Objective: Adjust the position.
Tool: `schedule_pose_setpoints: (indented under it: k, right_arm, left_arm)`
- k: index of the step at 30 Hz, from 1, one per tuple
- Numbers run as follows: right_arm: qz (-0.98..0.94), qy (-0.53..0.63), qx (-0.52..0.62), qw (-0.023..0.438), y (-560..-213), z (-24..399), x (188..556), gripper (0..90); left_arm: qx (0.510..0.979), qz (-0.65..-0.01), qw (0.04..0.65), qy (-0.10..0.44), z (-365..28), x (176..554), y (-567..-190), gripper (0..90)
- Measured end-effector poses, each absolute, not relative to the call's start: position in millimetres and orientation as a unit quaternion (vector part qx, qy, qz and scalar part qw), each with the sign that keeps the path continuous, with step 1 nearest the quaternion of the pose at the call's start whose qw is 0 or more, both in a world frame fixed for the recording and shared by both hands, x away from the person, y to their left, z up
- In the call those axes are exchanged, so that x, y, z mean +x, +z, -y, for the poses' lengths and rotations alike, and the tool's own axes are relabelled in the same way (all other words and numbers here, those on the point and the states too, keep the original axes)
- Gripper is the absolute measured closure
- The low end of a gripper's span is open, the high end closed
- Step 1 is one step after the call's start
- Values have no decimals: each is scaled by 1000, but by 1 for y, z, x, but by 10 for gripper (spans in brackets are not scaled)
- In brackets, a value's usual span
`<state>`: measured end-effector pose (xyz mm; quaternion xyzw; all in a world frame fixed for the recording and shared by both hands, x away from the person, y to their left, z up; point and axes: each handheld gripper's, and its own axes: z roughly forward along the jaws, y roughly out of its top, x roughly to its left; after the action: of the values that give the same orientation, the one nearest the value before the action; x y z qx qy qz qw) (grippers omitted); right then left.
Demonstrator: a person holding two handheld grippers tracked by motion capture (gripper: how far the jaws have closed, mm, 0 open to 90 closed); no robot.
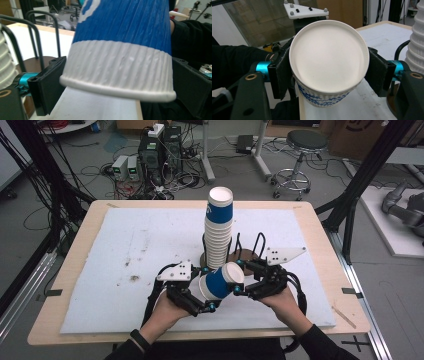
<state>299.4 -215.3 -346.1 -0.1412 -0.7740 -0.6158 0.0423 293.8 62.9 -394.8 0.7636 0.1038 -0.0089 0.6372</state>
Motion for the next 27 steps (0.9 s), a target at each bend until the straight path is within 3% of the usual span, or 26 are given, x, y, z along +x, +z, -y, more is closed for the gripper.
schedule_pose_setpoints:
  k: [3, 6, 11, 13, 15, 23, 27]
  right_arm:
    - [773, -618, -138, 45, -347, 216, 300, 302]
    - [775, -615, -139, 48, -347, 216, 301, 302]
    - [788, -601, -128, 45, -347, 217, 302, 292]
    - [798, -588, -125, 34, -347, 217, 302, 221]
    - [810, -571, -127, 39, -345, 221, 305, 205]
    - [852, -509, -114, 35, -345, 214, 304, 198]
    - [870, -479, -118, 26, -353, 203, 302, 227]
  left_arm:
    - [766, -100, 635, -7, -66, 294, -393, 167]
    - [771, -99, 629, -9, -71, 296, -388, 183]
    - [798, -90, 595, -8, -73, 298, -379, 194]
    - [817, -88, 570, -14, -73, 299, -377, 193]
    - [837, -81, 541, 3, -73, 297, -374, 196]
    - [885, -75, 456, 48, -63, 291, -368, 201]
    - [883, -77, 459, 53, -64, 290, -365, 202]
